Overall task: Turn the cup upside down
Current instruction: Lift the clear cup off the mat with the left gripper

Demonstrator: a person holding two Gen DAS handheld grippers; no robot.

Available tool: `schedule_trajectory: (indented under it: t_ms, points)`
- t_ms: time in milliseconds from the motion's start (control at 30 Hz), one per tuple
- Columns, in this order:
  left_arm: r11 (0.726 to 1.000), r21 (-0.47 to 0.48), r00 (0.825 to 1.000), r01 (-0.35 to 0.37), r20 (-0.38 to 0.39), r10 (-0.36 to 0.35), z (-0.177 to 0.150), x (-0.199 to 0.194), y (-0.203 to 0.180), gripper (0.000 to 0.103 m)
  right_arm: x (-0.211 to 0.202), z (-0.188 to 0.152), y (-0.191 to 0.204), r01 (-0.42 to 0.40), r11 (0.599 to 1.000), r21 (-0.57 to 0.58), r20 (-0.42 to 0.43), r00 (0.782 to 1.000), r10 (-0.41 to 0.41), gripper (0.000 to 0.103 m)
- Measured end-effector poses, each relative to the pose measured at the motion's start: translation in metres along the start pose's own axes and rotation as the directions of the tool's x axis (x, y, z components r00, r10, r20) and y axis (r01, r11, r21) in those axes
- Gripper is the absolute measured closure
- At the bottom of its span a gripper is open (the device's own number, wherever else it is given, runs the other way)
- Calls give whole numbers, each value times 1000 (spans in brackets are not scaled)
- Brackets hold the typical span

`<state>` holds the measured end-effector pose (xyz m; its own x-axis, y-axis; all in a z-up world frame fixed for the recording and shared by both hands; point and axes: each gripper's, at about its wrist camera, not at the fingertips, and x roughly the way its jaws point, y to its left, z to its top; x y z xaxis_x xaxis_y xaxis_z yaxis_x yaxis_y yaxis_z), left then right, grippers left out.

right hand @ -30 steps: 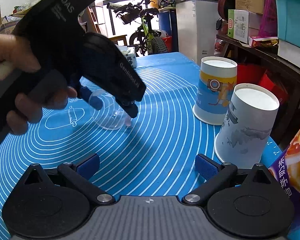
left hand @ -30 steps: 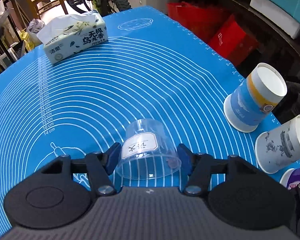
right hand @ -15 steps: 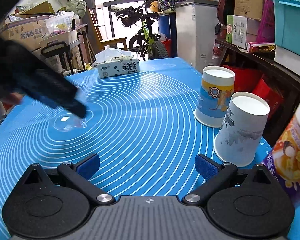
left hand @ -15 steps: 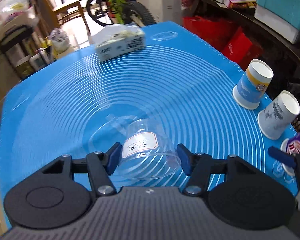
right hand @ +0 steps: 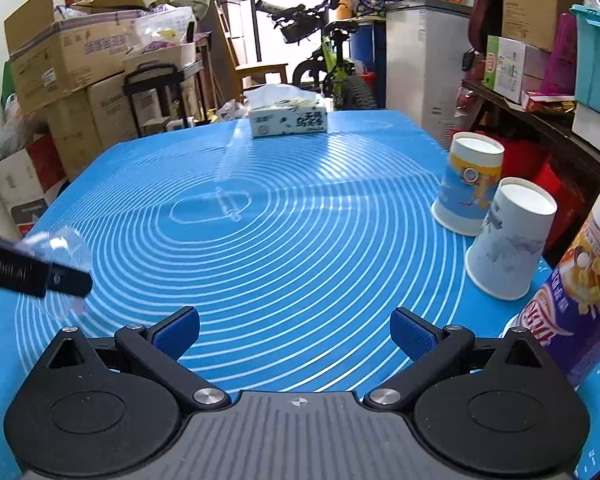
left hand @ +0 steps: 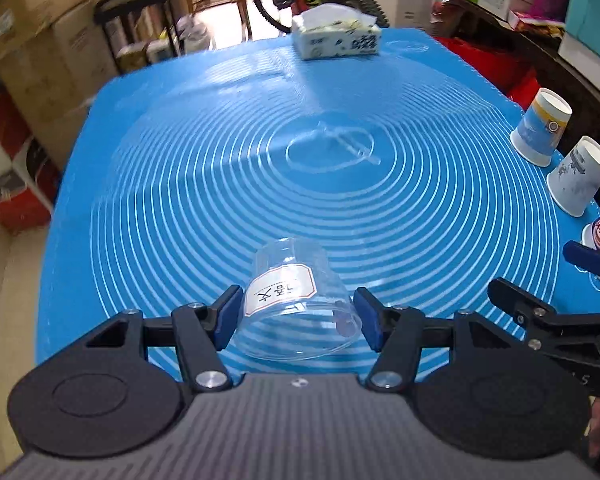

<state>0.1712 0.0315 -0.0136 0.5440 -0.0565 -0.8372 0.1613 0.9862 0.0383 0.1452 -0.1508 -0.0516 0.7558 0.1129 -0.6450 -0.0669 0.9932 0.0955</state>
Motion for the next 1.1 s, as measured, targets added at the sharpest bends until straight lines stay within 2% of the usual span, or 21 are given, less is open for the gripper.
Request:
schedule_trajectory:
  t_ms: [167,433,567,900,1000,1100]
  points:
    - [997,-62,999,34,-26,-36,-15,11,5,41,1,-3,7,-4,1000,-24,-31,1000,3,0]
    - [998,-51,1000,22,-12,-23,-25,14,1,39,0,-8,5,-3,1000,-15,-55,998,2,0]
    - [999,-40,1000,25,3,-25,-27,13,1,25,-1,-8,5,-1,1000,-16,-59,998,0,0]
    - [998,-48,999,43,3,-43,-29,10,7,24,-5,-8,9,0,1000,-28,-57,998,-1,0]
    - [998,-57,999,27,18,-26,-30,7,7,24,-6,-7,10,0,1000,-30,-57,998,-1,0]
    - [997,-68,998,42,45,-39,-29,-2,9,24,-8,-5,12,-2,999,-37,-55,999,0,0]
